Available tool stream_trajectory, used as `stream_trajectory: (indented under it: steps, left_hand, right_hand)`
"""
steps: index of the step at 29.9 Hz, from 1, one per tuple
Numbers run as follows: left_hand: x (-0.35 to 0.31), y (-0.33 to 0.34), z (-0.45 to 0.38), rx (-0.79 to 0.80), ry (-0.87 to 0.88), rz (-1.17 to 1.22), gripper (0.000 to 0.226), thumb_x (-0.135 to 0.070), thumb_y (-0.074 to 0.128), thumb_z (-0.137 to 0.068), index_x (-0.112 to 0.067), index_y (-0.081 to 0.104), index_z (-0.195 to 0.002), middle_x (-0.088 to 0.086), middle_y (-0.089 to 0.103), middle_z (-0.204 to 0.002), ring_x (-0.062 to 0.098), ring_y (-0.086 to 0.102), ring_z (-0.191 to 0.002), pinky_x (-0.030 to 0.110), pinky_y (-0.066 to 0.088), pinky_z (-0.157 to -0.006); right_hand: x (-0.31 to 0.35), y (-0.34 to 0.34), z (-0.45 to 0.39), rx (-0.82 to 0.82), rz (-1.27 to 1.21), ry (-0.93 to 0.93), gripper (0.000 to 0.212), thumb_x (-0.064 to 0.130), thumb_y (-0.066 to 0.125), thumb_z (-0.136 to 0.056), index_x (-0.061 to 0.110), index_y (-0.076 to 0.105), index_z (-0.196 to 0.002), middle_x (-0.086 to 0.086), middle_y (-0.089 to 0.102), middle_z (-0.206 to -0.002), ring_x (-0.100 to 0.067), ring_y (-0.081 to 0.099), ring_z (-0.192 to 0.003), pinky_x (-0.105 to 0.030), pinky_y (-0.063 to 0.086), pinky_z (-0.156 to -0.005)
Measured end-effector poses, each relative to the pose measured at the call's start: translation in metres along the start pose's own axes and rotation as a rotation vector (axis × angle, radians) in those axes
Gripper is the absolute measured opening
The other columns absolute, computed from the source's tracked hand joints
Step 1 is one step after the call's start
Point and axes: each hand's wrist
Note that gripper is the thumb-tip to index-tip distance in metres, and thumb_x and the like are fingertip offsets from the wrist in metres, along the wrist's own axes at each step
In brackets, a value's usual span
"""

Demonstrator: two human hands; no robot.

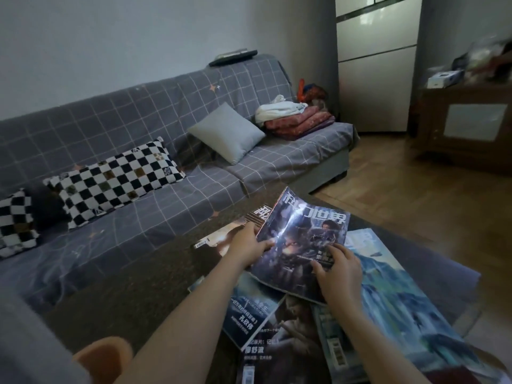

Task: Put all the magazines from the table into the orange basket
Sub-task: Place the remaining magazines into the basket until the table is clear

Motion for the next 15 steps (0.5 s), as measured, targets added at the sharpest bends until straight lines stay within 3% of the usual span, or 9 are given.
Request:
stream_trajectory:
  steps: [2, 4, 6, 9, 11, 15]
  left_hand:
    - [-0.007, -0.004, 0.033, -0.088, 0.001, 0.144, 0.034, -0.034, 0.068, -0.087, -0.023, 0.040, -0.104, -0.013, 0.049, -0.087, -0.001, 0.045, -0.065, 0.018, 0.034, -0.053]
    - [-0.011, -0.007, 0.067, -0.184, 0.020, 0.211, 0.030, -0.035, 0.066, -0.088, -0.023, 0.042, -0.101, -0.011, 0.053, -0.089, 0.004, 0.050, -0.070, 0.025, 0.038, -0.062]
    - [-0.009, -0.010, 0.106, -0.263, 0.038, 0.279, 0.027, -0.037, 0.064, -0.089, -0.024, 0.043, -0.101, -0.013, 0.055, -0.089, -0.003, 0.052, -0.072, 0.018, 0.038, -0.060]
    - [0.001, -0.020, 0.167, -0.373, 0.101, 0.356, 0.024, -0.035, 0.064, -0.089, -0.027, 0.044, -0.101, -0.013, 0.058, -0.087, -0.013, 0.058, -0.071, 0.010, 0.044, -0.053]
    - [0.008, -0.031, 0.200, -0.435, 0.122, 0.389, 0.023, -0.033, 0.065, -0.089, -0.030, 0.043, -0.095, -0.012, 0.058, -0.084, -0.023, 0.055, -0.072, 0.002, 0.043, -0.056]
    - [0.021, -0.062, 0.262, -0.522, 0.080, 0.450, 0.023, -0.039, 0.065, -0.087, -0.029, 0.047, -0.097, -0.009, 0.063, -0.090, -0.005, 0.063, -0.073, 0.012, 0.047, -0.053]
  right_hand:
    - [0.002, -0.011, 0.007, 0.022, -0.133, 0.030, 0.056, 0.021, 0.071, -0.081, 0.006, 0.050, -0.131, -0.011, 0.051, -0.134, -0.026, 0.044, -0.123, -0.038, 0.036, -0.104]
    - [0.003, -0.024, 0.019, 0.042, -0.236, 0.086, 0.057, 0.021, 0.071, -0.081, 0.010, 0.048, -0.132, -0.011, 0.057, -0.126, -0.024, 0.053, -0.112, -0.037, 0.043, -0.091]
    - [0.005, -0.035, 0.034, 0.103, -0.302, 0.115, 0.055, 0.026, 0.070, -0.082, 0.017, 0.048, -0.132, -0.009, 0.061, -0.120, -0.021, 0.059, -0.099, -0.034, 0.047, -0.077]
    - [0.014, -0.050, 0.060, 0.197, -0.466, 0.124, 0.062, 0.030, 0.071, -0.081, 0.019, 0.045, -0.135, -0.005, 0.062, -0.120, -0.020, 0.062, -0.101, -0.034, 0.051, -0.077]
    - [0.023, -0.061, 0.077, 0.228, -0.543, 0.124, 0.053, 0.029, 0.072, -0.080, 0.018, 0.052, -0.128, 0.001, 0.067, -0.107, -0.014, 0.065, -0.089, -0.028, 0.050, -0.066]
    - [0.051, -0.082, 0.117, 0.284, -0.660, 0.056, 0.030, 0.027, 0.070, -0.081, 0.020, 0.063, -0.109, 0.006, 0.069, -0.085, -0.005, 0.066, -0.072, -0.019, 0.047, -0.052]
Point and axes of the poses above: each hand's wrist, its own z-axis away from the middle knuckle, its own y-axis out of the palm, x = y × z
